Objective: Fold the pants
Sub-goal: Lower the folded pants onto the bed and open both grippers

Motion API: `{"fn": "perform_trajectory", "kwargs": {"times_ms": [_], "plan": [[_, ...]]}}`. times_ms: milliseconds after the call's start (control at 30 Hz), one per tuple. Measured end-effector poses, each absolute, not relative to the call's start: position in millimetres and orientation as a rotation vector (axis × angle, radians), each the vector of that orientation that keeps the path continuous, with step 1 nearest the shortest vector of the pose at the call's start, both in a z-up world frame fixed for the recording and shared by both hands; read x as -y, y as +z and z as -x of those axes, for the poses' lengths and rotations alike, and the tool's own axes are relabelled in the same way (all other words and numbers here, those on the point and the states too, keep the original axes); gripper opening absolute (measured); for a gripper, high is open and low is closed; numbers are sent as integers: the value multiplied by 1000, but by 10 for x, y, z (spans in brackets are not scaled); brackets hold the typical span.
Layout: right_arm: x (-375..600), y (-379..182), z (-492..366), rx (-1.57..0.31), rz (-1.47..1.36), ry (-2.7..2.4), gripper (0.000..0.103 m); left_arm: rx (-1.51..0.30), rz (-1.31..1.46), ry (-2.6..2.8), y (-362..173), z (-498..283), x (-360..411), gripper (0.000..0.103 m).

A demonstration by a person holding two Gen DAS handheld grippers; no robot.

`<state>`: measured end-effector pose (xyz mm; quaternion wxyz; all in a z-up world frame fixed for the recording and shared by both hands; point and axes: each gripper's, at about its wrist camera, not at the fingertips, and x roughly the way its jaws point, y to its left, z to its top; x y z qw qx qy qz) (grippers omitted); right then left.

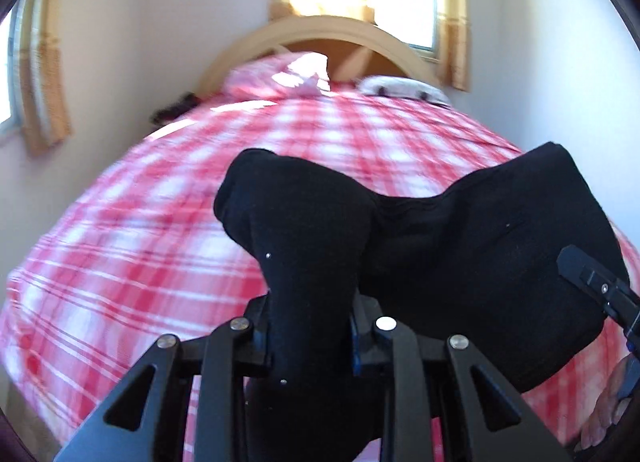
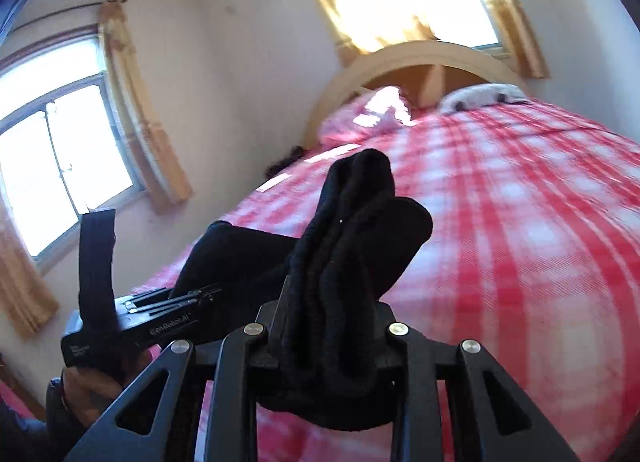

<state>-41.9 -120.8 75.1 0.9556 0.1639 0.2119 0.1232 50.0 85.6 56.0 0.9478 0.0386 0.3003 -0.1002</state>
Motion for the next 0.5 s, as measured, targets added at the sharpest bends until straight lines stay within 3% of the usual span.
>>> {"fn": "perform_trajectory", "kwargs": {"times_ms": [100, 300, 367, 400, 433, 500], "plan": [[866, 649, -220, -435, -336, 340, 27, -594, -115, -71, 511, -780, -1169, 27], [295, -32, -1301, -619, -401, 383, 32, -686, -134, 34, -5, -1337, -1541, 30], [197, -173, -1451, -691, -391, 346, 39, -699, -164, 59, -153, -1417, -1570, 40], [184, -211, -1507, -726, -391, 325, 42, -699, -185, 77, -218, -1433, -1586, 51], [234, -235, -1551, -749, -414, 312, 52, -697, -191, 87, -234, -1426, -1628, 59], [359, -260, -1520, -741, -498, 320, 61, -684, -175, 112, -195, -1364, -1700, 64]]}}
